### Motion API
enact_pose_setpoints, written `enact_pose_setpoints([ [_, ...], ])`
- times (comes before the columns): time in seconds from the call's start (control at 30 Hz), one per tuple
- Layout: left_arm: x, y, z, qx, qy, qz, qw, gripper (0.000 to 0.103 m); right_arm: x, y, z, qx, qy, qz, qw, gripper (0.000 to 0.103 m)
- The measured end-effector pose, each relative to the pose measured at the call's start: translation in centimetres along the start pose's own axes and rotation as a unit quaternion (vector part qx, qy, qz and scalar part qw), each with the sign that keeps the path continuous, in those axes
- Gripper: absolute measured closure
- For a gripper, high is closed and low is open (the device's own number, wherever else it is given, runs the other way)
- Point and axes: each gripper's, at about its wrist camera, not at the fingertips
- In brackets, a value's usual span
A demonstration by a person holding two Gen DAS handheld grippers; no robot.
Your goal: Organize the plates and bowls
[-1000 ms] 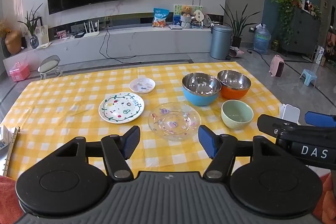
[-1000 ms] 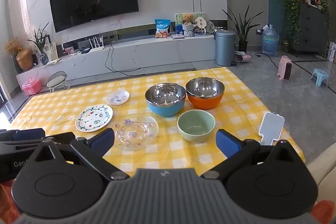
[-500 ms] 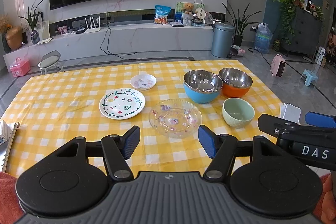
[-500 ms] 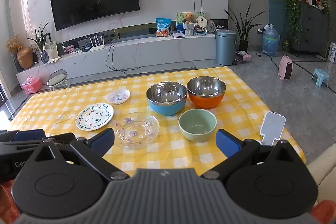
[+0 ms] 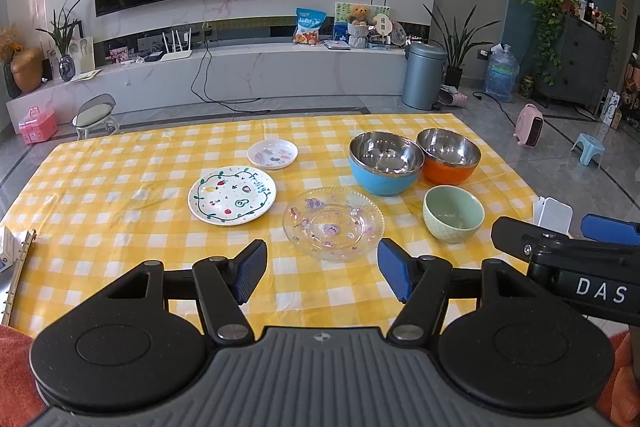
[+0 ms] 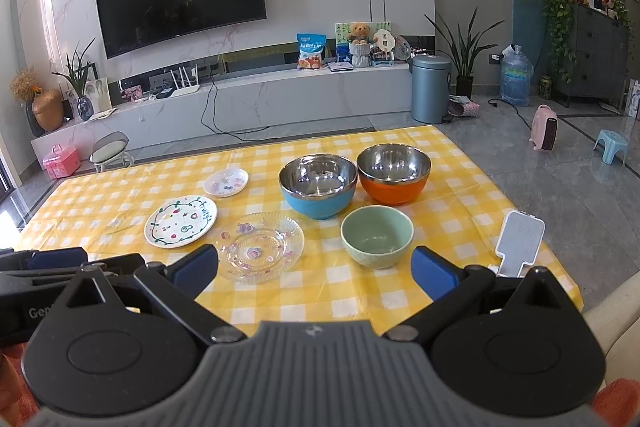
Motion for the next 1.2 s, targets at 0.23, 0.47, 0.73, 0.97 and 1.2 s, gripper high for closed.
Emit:
enact_pose_setpoints([
  [0.23,0.09,0.00,-0.01,0.000,0.001,0.000,1.0000,0.028,0.06,-0.04,-0.03,-0.001,0.000,-0.003,1.000,0.002],
  [0.47,-0.30,0.10,-0.13,0.000,0.001,0.005,1.0000,0.028,0.08,0.21,-0.05,0.000,0.003,0.002,1.000,0.002],
  [0.73,-0.36,0.08,-0.14,0.000,0.000,0.005,1.0000,0.028,0.04,0.36,-0.05,0.000,0.003,0.003,1.000,0.002],
  [0.97,-0.30,0.21,-0.07,0.000,0.001,0.006,1.0000,0.028,-0.03,0.60,-0.06,0.002,0.003,0.004,1.000,0.003],
  [1.2,-0.42,0.19,-0.04,0.000,0.001,0.006,1.0000,0.028,-0.12,0.76,-0.03,0.001,0.004,0.006,1.000,0.002],
])
Point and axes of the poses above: each gripper's, at about its wrist camera, not at the fingertips, and z roughly against the way its jaws point, y to its left, x to its top, and after that the axes turned 12 degrees about -x, right-handed
